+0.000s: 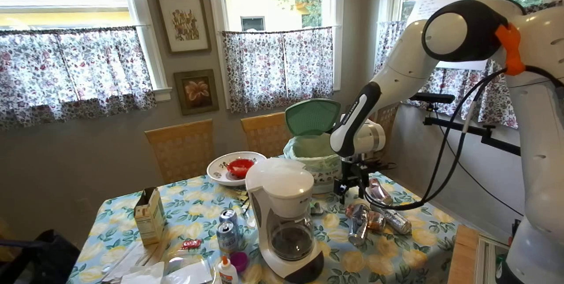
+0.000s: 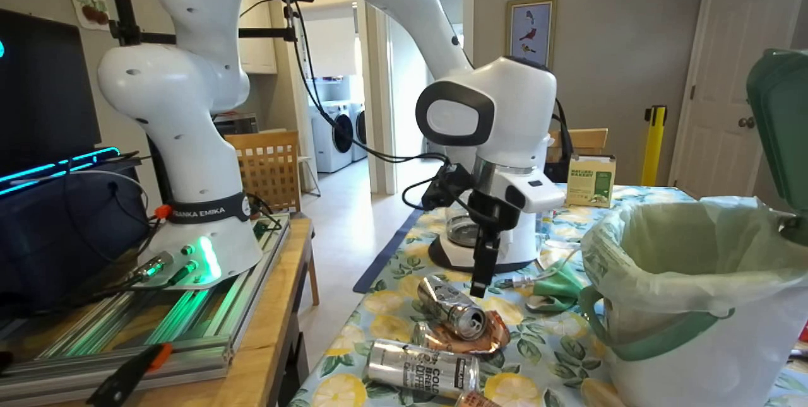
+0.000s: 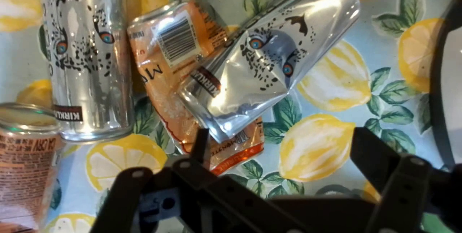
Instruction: Place the silver cans together and the orange cans together.
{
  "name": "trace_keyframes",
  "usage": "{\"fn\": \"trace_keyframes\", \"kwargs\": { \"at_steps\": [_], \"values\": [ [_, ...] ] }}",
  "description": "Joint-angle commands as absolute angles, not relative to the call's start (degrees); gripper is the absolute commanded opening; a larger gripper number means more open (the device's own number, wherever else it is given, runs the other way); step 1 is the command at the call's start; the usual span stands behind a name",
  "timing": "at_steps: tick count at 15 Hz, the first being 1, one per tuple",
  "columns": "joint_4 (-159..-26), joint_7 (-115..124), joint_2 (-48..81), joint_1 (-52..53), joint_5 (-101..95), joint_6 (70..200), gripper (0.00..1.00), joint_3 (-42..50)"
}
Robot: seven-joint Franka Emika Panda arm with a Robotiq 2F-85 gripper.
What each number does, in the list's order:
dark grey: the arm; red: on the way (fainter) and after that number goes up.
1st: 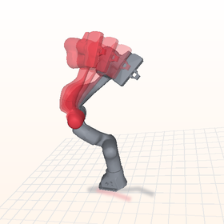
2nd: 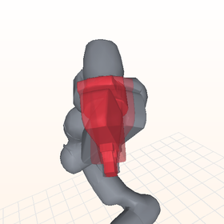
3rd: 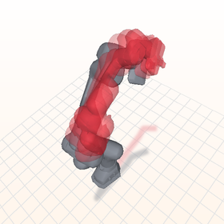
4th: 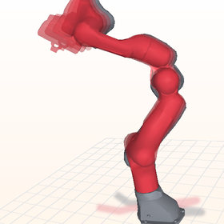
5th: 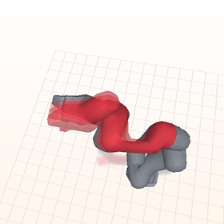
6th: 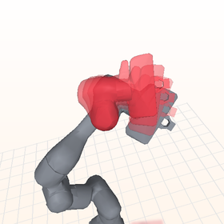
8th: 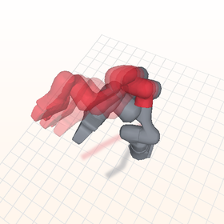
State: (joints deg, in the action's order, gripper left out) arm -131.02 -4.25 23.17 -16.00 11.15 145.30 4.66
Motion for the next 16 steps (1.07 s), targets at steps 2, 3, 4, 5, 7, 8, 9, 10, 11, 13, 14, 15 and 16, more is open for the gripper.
{"fn": "trace_keyframes", "kwargs": {
  "at_steps": [2, 3, 4, 5, 7, 8, 9, 10, 11, 13, 14, 15, 16],
  "values": [
    [-131.29, 11.23, 21.93, -9.88, 9.38, 141.49, 1.00, 8.98],
    [-131.46, 14.32, 21.93, -8.72, 8.80, 140.98, 1.00, 9.87],
    [-131.53, 17.23, 21.78, -7.62, 7.81, 139.34, 1.00, 10.87],
    [-131.46, 19.35, 21.70, -6.92, 7.14, 137.70, 1.00, 11.53],
    [-131.41, 23.05, 21.55, -5.70, 5.48, 134.69, 1.00, 12.75],
    [-131.39, 24.23, 21.63, -5.35, 4.73, 133.61, 1.00, 13.18],
    [-131.40, 25.55, 22.13, -5.05, 3.96, 133.73, 1.00, 13.69],
    [-131.14, 25.96, 22.53, -5.15, 3.73, 133.09, 1.00, 13.85],
    [-131.12, 26.57, 23.28, -5.18, 3.41, 134.34, 1.00, 14.11],
    [-130.87, 26.11, 24.49, -5.96, 4.74, 135.93, 1.00, 13.83],
    [-130.69, 24.78, 25.10, -6.68, 6.08, 136.56, 1.00, 13.25],
    [-130.54, 23.22, 25.47, -7.58, 7.71, 136.78, 1.00, 12.51],
    [-130.54, 22.92, 25.80, -7.84, 8.38, 137.69, 1.00, 12.31]
  ]
}}
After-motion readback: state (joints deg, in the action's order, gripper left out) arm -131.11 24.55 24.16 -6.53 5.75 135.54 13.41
